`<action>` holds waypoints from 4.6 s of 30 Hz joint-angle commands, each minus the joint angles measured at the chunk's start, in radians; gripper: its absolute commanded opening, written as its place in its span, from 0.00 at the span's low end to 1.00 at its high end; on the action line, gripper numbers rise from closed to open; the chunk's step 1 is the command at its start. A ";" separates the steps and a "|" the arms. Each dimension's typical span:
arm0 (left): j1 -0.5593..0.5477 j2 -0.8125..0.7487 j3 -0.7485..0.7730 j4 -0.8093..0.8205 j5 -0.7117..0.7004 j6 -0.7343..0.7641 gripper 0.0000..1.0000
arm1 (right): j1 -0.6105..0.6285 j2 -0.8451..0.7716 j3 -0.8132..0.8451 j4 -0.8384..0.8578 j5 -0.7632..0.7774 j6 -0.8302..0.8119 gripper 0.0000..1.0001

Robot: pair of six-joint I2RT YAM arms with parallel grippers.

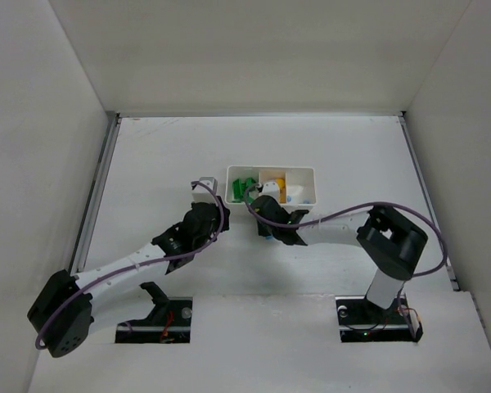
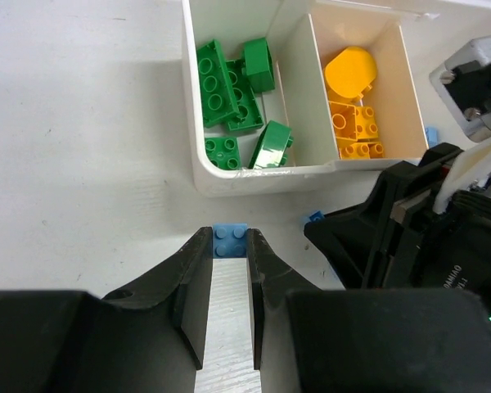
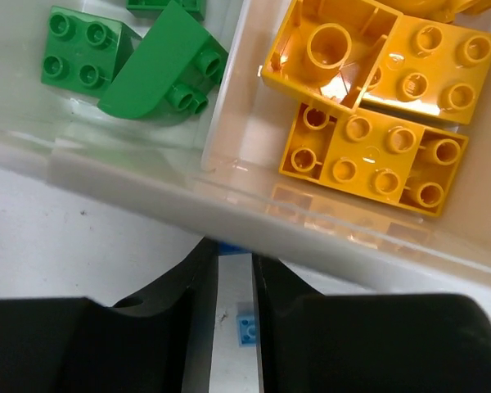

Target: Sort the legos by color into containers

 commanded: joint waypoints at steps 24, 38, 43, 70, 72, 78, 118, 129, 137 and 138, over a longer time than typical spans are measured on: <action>-0.158 0.696 0.662 0.192 0.130 0.075 0.23 | -0.235 -0.849 -0.389 -0.037 0.060 0.062 0.20; -0.140 0.482 0.464 0.181 0.107 0.085 0.39 | -0.270 -0.625 -0.247 0.084 0.014 -0.018 0.21; -0.163 0.335 0.273 0.158 0.095 0.075 0.38 | -0.290 -0.523 -0.186 0.109 0.025 -0.032 0.22; -0.279 0.594 0.187 0.259 0.185 0.274 0.46 | -0.315 -0.607 -0.256 0.215 -0.018 -0.075 0.45; -0.276 0.614 0.199 0.258 0.184 0.285 0.46 | -0.315 -0.613 -0.259 0.219 -0.019 -0.075 0.45; -0.279 0.666 0.233 0.229 0.167 0.314 0.43 | -0.315 -0.624 -0.267 0.221 -0.021 -0.075 0.45; -0.333 0.661 0.227 0.172 0.060 0.352 0.37 | -0.310 -0.602 -0.268 0.232 -0.027 -0.076 0.45; -0.333 0.686 0.230 0.166 0.076 0.340 0.22 | -0.305 -0.611 -0.270 0.232 -0.027 -0.076 0.45; -0.319 0.513 0.206 0.147 0.070 0.308 0.16 | -0.308 -0.656 -0.290 0.247 -0.016 -0.070 0.45; -0.316 0.479 0.207 0.140 0.070 0.300 0.16 | -0.308 -0.668 -0.296 0.251 -0.016 -0.067 0.45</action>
